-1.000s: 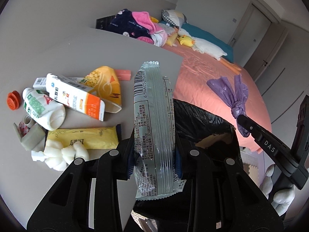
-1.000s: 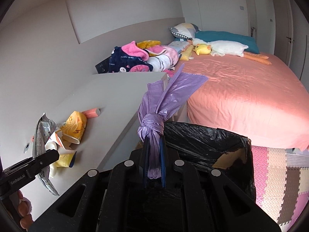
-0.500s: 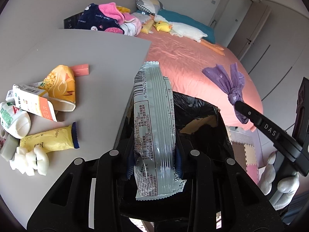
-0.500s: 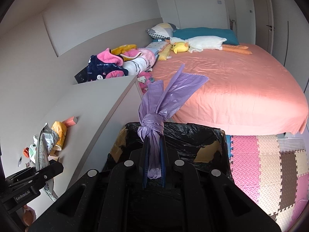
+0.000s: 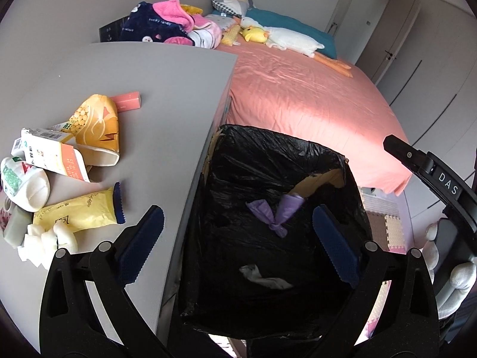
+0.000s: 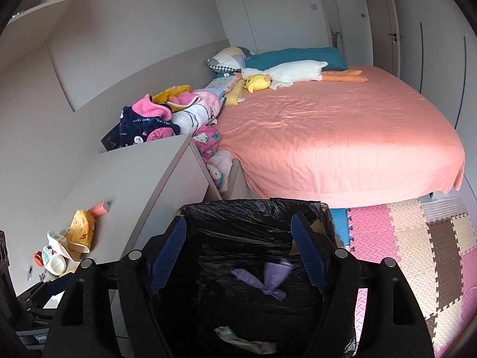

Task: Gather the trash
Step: 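Move both tools back over the remaining trash on the desk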

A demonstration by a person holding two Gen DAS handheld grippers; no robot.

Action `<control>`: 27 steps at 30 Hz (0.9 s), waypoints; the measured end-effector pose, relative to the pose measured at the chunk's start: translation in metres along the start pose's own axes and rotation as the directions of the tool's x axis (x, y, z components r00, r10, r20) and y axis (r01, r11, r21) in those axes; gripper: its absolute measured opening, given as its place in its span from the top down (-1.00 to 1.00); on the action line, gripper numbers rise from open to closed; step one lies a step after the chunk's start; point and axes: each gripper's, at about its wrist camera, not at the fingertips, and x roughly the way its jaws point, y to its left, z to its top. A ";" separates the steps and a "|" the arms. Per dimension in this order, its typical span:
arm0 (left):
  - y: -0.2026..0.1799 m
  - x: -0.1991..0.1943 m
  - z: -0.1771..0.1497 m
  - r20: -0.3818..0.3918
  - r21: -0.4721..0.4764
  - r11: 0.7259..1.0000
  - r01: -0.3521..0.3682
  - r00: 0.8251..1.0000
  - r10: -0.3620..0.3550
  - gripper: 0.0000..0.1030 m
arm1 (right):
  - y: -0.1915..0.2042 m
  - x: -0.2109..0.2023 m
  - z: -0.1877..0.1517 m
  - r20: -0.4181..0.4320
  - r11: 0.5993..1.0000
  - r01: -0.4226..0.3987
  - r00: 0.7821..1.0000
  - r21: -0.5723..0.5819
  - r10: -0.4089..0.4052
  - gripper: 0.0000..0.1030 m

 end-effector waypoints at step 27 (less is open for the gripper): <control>0.118 -0.049 -0.022 0.031 -0.205 0.964 -0.170 0.983 0.180 -0.88 | 0.142 0.039 -0.030 -0.133 0.943 -0.222 0.972 -0.248 0.194 -0.43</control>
